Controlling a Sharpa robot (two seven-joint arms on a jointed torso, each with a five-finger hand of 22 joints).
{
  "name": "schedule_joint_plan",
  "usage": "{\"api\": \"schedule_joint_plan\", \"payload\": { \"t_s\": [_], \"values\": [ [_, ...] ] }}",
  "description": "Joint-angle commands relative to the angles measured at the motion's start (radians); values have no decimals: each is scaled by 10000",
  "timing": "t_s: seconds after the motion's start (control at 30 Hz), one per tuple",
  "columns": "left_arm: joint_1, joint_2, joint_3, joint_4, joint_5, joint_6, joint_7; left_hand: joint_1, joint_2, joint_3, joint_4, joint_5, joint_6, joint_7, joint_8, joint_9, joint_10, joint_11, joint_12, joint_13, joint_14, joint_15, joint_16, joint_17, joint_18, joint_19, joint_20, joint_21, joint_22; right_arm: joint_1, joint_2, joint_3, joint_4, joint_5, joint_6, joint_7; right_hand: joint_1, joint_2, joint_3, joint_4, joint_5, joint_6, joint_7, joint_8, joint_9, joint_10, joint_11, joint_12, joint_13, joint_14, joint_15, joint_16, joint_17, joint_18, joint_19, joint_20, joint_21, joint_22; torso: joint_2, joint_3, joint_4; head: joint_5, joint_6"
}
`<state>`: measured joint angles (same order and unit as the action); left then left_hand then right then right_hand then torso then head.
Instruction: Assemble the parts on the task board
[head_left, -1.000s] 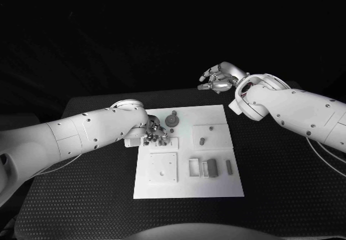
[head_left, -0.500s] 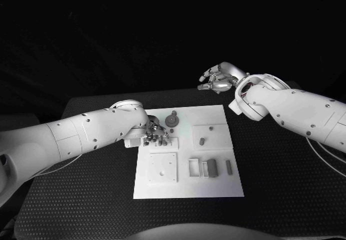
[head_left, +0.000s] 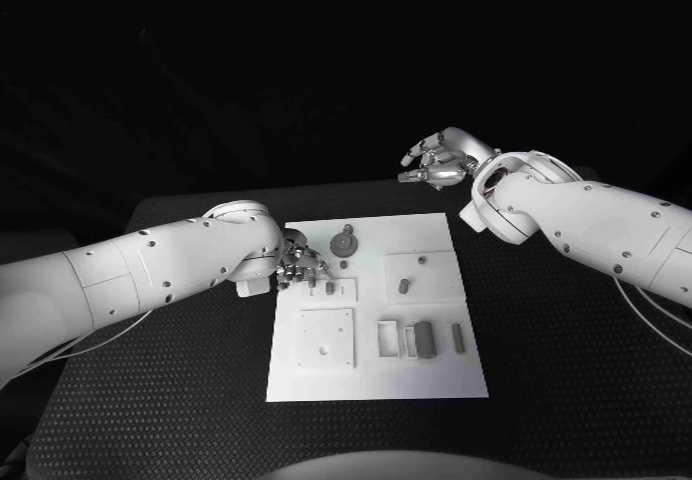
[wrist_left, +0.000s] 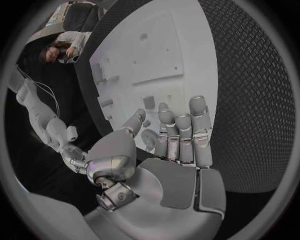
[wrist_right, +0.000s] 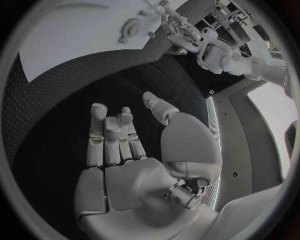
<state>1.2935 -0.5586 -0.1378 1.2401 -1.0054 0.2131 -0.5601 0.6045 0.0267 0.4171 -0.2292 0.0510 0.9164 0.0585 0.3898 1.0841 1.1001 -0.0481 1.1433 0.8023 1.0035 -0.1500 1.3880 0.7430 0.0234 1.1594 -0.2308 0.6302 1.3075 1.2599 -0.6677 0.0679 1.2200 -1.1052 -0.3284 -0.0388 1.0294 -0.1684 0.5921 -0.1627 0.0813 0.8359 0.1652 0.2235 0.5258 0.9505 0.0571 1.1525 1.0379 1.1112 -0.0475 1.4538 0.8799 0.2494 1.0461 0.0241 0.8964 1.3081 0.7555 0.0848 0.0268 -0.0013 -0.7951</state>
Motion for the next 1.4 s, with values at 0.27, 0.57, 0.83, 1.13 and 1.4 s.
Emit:
{"api": "schedule_joint_plan", "payload": {
  "t_s": [0.27,0.57,0.83,1.13,1.4],
  "values": [
    [720,-506,209,224,80,-874,-24,224,-15,68,-350,-22,-301,262,-467,-561,-179,208,-330,-240,-142,188,-336,-260,217,-190,19,-319,31,-4,-19,4,-94,18,89,90,-99,-31,9,61,-25,-15,61,-67,-15,-82,20,54,-10,-92,-7,-54,-13,124,9,-42,-71,173,5,-14,14,59,225],
    [785,-388,209,-491,-812,-704,34,460,44,177,-512,13,-363,383,-576,-950,-278,334,-914,-641,-252,353,-872,-646,153,-391,200,-858,-275,-4,-12,4,-128,20,95,92,-99,-29,9,63,-25,-15,61,-66,-16,-83,21,55,-11,-93,-6,-54,-14,124,8,-42,-72,173,29,0,-5,98,339],
    [710,196,195,-1618,-1384,-853,247,715,107,219,-555,16,-695,587,-1027,-1759,-348,527,-1221,-837,-306,526,-1155,-885,155,-435,347,-1190,-422,-4,39,4,-127,20,92,100,-101,-28,8,65,-25,-16,62,-66,-16,-83,21,57,-11,-94,-6,-55,-15,124,8,-41,-72,173,29,11,-12,145,413],
    [483,589,191,-2513,-1415,-941,442,714,112,183,-526,15,-664,620,-1066,-2044,-328,560,-1329,-909,-269,569,-1245,-991,169,-419,401,-1320,-480,-18,67,4,-150,20,97,105,-104,-26,7,68,-26,-17,62,-65,-17,-84,22,59,-12,-94,-5,-55,-16,124,8,-39,-73,173,24,27,-30,137,432],
    [292,788,185,-2820,-1403,-793,577,678,97,156,-502,15,-647,622,-1062,-2131,-313,562,-1348,-922,-252,574,-1256,-1017,174,-398,410,-1353,-491,-20,60,4,-134,20,93,104,-107,-25,6,71,-26,-19,63,-65,-19,-85,22,60,-13,-95,-5,-55,-17,124,8,-38,-74,173,22,12,-5,99,412]
  ]
}}
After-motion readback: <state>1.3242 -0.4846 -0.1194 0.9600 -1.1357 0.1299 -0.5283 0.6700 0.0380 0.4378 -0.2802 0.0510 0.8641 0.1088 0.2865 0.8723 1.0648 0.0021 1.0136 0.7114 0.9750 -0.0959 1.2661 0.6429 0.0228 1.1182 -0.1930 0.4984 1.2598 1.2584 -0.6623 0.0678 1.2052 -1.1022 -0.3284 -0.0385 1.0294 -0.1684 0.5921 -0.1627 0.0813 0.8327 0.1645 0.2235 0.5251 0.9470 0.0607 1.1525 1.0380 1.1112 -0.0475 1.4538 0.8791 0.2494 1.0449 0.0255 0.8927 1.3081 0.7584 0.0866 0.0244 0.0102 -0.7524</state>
